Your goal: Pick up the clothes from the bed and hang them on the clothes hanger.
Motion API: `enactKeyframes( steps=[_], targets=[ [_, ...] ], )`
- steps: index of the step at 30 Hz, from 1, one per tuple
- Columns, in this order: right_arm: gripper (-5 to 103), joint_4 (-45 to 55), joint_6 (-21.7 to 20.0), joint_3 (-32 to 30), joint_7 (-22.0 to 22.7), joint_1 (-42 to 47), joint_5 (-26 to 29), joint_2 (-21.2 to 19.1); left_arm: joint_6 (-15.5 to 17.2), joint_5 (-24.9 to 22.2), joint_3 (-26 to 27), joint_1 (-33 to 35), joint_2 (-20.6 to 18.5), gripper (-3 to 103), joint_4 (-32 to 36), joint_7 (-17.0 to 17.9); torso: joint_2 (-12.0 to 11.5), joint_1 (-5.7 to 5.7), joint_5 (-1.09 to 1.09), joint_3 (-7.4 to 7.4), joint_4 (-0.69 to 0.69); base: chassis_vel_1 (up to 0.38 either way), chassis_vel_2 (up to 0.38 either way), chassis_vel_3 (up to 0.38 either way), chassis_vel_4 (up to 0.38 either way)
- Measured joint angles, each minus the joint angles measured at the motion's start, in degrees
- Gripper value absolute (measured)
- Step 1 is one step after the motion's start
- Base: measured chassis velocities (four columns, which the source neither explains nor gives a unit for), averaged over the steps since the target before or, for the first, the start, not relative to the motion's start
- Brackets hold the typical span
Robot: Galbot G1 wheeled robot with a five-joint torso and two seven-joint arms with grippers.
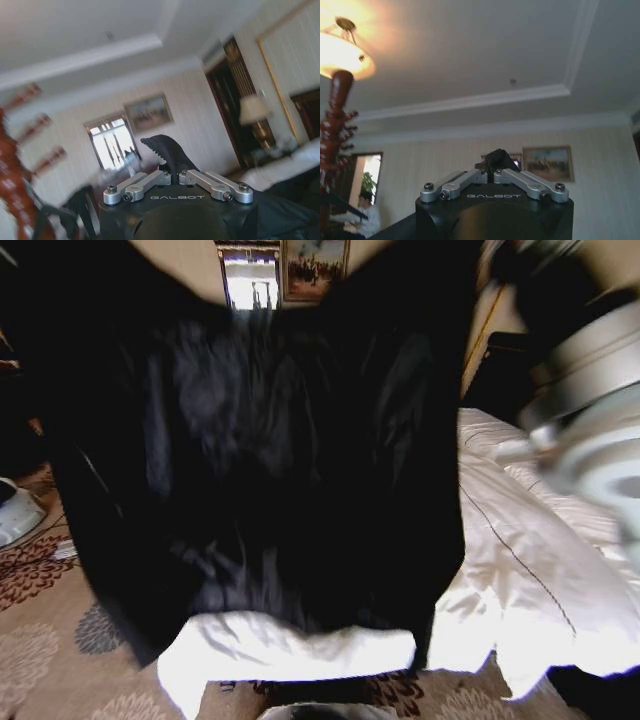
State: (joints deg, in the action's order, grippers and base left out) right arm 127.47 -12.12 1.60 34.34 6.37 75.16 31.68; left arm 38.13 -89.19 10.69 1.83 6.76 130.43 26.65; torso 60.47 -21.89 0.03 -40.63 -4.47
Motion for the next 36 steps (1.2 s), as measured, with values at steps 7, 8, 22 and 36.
enactKeyframes(
  steps=[7, 8, 22, 36],
  targets=[
    [0, -14.7, 0.2, 7.6, -1.0, 7.4, -11.6, 9.0, 2.0, 2.6, -13.7, 2.9, 15.7, 1, -4.4, 10.5, 0.0, 0.0, 0.0, -0.01, 0.01, 0.0, 0.0, 0.0, 0.0],
    [0, -18.8, 0.8, 8.9, -1.7, 8.4, -13.9, 11.3, 2.0, 3.0, -16.5, 3.0, 19.9, 1, -7.8, 13.1, 0.0, -0.01, -0.01, -0.02, -0.04, 0.0, 0.0, 0.0, 0.0],
    [0, -49.3, 9.2, 13.8, -8.3, 9.0, -27.0, 25.9, 3.2, 12.5, -27.3, 3.5, 41.8, 1, -37.3, 18.9, 0.0, -0.01, -0.04, -0.01, 0.01, 0.0, 0.0, 0.0, 0.0],
    [0, -59.8, 9.5, 16.8, -9.8, 9.2, -29.4, 34.8, 1.6, 15.3, -31.3, 4.0, 57.4, 1, -51.0, 23.1, 0.0, 0.02, -0.04, 0.01, -0.01, 0.0, 0.0, 0.0, 0.0]
  ],
)
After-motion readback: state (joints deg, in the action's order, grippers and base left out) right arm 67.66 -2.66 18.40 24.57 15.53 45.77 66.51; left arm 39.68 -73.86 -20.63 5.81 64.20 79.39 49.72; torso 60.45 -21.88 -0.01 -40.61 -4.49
